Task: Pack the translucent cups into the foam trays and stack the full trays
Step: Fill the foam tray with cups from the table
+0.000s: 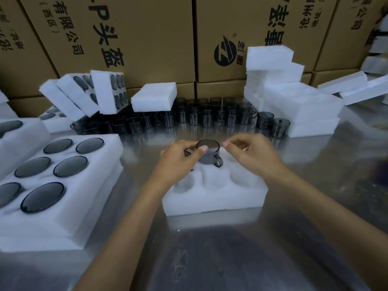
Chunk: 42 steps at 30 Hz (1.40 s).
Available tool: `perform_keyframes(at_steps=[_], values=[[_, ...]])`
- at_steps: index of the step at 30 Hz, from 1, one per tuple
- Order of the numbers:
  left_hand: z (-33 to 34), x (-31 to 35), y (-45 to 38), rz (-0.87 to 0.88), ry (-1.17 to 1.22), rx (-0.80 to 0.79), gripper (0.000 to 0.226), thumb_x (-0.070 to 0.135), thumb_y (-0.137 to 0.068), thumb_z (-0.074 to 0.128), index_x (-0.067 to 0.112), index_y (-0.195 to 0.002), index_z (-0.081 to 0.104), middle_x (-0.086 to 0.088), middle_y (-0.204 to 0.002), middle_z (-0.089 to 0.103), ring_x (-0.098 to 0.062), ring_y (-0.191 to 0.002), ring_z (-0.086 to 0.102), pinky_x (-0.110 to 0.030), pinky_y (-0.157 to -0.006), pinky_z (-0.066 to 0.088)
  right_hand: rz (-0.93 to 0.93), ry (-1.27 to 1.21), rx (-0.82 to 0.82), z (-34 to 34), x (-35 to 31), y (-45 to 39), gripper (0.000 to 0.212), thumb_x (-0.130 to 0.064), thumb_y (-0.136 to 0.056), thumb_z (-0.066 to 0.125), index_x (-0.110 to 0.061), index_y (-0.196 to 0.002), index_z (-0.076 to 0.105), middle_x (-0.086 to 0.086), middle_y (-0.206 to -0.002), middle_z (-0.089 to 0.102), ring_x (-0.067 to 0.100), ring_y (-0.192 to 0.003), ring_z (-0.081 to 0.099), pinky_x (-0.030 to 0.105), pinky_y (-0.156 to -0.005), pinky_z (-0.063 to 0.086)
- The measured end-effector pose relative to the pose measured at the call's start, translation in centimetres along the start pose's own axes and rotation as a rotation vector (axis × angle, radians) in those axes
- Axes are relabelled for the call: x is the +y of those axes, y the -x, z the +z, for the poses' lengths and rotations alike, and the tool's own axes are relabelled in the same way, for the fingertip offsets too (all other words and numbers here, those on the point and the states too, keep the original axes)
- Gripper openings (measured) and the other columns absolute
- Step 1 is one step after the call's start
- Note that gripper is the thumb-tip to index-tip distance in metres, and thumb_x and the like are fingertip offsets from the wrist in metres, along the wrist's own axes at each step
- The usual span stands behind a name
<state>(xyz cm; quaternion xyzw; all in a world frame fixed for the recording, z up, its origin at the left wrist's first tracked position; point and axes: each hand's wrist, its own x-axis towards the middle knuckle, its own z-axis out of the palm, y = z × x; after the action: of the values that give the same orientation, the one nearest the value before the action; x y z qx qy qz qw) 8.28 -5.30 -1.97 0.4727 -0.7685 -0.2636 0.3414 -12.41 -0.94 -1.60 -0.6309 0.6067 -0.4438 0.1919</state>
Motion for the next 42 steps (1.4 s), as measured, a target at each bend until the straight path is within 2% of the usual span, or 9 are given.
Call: perform_keyframes(at_steps=[5,10,18,22,24,27,34,36,42], values=[[0.2,-0.2,0.5,0.175,-0.112,0.016,0.043,0.040,-0.095,0.061,0.029,-0.137,0.059,0.018,-0.138,0.054,-0.004,-0.135,0.039,-0.031,-0.115,0.029,-0.308,0.396,-0.273,0.0,0.3,1.2,0.043,-0.030,-0.104,0.041,-0.025,-0.147,0.049,-0.016,-0.156,0.037,0.000,-0.148,0.023,0.036,-0.122,0.025],[0.4,-0.5,0.4,0.082,-0.065,-0.042,0.045,0.042,-0.094,0.062,0.038,-0.138,0.054,0.030,-0.121,0.041,0.001,-0.138,0.030,-0.023,-0.106,0.022,-0.336,0.483,-0.320,-0.2,0.7,2.0,0.047,-0.027,-0.104,0.036,-0.026,-0.150,0.043,-0.016,-0.160,0.026,0.001,-0.152,0.007,0.039,-0.120,0.020],[1.1,-1.4,-0.4,0.008,-0.385,-0.227,0.048,0.050,-0.102,0.041,0.039,-0.148,0.038,0.024,-0.155,0.032,-0.007,-0.151,0.010,-0.040,-0.122,-0.002,-0.290,0.570,-0.434,0.2,0.8,1.3,0.047,-0.030,-0.106,0.033,-0.027,-0.152,0.040,-0.015,-0.161,0.027,0.003,-0.152,0.008,0.041,-0.122,0.016],[1.2,-1.1,-0.5,-0.040,-0.378,-0.209,0.048,0.050,-0.101,0.042,0.043,-0.148,0.036,0.015,-0.158,0.032,-0.007,-0.151,0.013,-0.037,-0.121,-0.001,-0.137,0.305,-0.444,-0.5,1.0,-0.1,0.039,-0.031,-0.104,0.047,-0.031,-0.142,0.054,-0.020,-0.150,0.040,0.000,-0.145,0.023,0.031,-0.115,0.025],[1.3,-1.1,-0.4,-0.038,-0.371,-0.188,0.047,0.051,-0.101,0.042,0.044,-0.147,0.037,0.014,-0.157,0.034,-0.005,-0.149,0.016,-0.036,-0.121,-0.001,0.030,0.096,-0.278,-1.4,1.7,-1.5,0.035,-0.026,-0.101,0.053,-0.033,-0.135,0.061,-0.018,-0.137,0.052,0.003,-0.132,0.043,0.026,-0.104,0.035],[1.3,-1.1,0.0,-0.010,-0.368,-0.166,0.046,0.050,-0.101,0.042,0.043,-0.147,0.039,0.023,-0.154,0.034,-0.003,-0.148,0.019,-0.035,-0.120,-0.001,0.165,0.308,-0.047,-3.7,4.5,-5.1,0.036,-0.024,-0.098,0.053,-0.018,-0.133,0.060,0.000,-0.124,0.060,0.022,-0.119,0.056,0.027,-0.095,0.039],[1.3,-1.1,0.2,0.006,-0.380,-0.162,0.046,0.050,-0.102,0.040,0.042,-0.147,0.039,0.027,-0.153,0.034,-0.001,-0.148,0.018,-0.034,-0.120,-0.001,0.401,0.541,-0.074,-7.1,9.6,-9.9,0.026,-0.014,-0.086,0.058,0.001,-0.106,0.058,0.029,-0.120,0.057,0.038,-0.107,0.057,0.040,-0.089,0.048],[1.4,-1.1,0.2,0.008,-0.378,-0.157,0.046,0.050,-0.102,0.040,0.042,-0.147,0.040,0.027,-0.153,0.034,-0.001,-0.147,0.019,-0.034,-0.119,-0.002,0.373,0.562,-0.040,-6.8,10.2,-10.0,0.025,-0.015,-0.086,0.061,0.001,-0.105,0.057,0.028,-0.116,0.058,0.040,-0.110,0.057,0.042,-0.094,0.049],[1.4,-1.4,0.2,0.013,-0.376,-0.158,0.046,0.052,-0.101,0.037,0.043,-0.147,0.039,0.029,-0.153,0.033,0.000,-0.147,0.018,-0.033,-0.119,-0.003,0.340,0.619,0.030,-6.0,9.5,-8.0,0.043,-0.053,-0.087,0.067,-0.018,-0.071,0.050,0.002,-0.071,0.052,0.026,-0.078,0.051,0.031,-0.067,0.037]])
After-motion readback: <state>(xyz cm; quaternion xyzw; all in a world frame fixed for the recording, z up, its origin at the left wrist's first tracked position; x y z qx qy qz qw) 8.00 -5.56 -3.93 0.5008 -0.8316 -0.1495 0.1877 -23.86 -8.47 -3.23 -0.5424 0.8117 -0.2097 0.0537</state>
